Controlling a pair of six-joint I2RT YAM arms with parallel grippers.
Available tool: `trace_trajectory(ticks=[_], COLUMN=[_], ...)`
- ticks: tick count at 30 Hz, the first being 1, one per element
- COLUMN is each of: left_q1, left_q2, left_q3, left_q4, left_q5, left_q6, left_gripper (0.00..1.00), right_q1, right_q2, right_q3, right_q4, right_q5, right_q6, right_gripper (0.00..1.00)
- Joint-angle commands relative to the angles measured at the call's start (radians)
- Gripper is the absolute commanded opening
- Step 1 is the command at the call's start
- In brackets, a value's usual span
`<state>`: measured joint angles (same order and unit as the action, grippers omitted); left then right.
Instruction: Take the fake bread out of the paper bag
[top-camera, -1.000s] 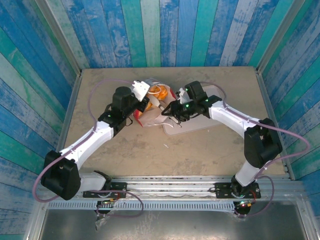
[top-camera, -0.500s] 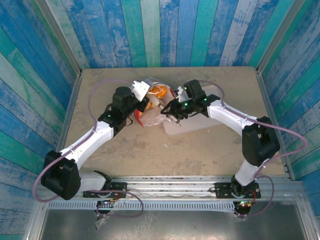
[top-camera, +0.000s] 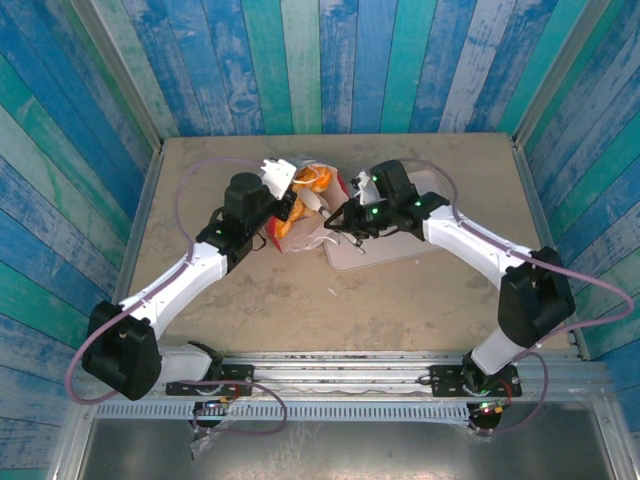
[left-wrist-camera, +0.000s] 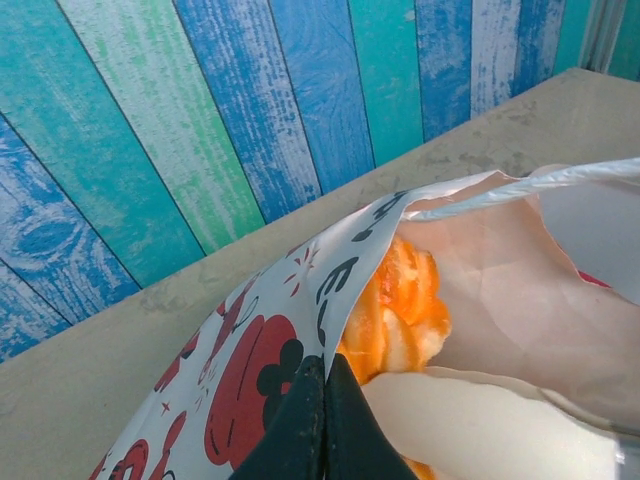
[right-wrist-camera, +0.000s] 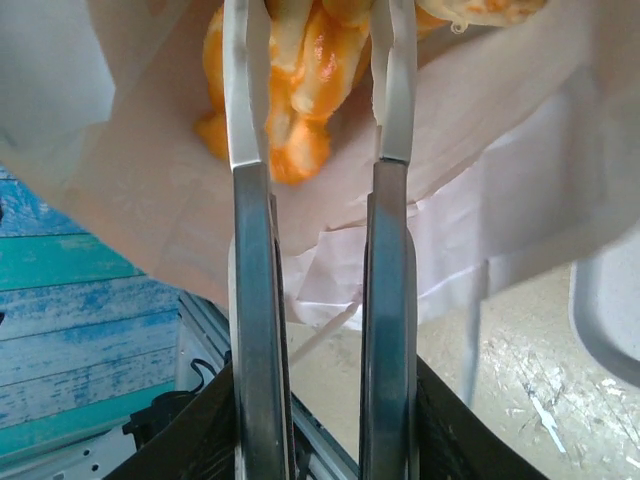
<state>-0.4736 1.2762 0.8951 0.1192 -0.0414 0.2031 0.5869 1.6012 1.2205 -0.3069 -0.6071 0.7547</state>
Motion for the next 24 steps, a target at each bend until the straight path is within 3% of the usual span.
trace_trajectory(ticks=[1, 8, 24], left_q1=[-0.007, -0.007, -0.007], left_q2=[-0.008, -0.003, 0.015], left_q3=[0.013, 0.002, 0.016], left_q4=[0.068, 0.092, 0.105], left_q5=[-0.041, -0.071, -0.093], left_q6=[-0.033, -0.060, -0.108], left_gripper=[0.00, 0.00, 0.00], right_q1=[0.032, 0.059, 0.086], right_q2=[-0.051, -0.102, -0.216], right_q3=[-0.020, -0.064, -0.153], right_q4=[0.018, 0.020, 0.020], right_q5=[0.010, 0.040, 0.091], right_q6=[-0.023, -0.025, -0.019], right_gripper=[0.26, 0.17, 0.07])
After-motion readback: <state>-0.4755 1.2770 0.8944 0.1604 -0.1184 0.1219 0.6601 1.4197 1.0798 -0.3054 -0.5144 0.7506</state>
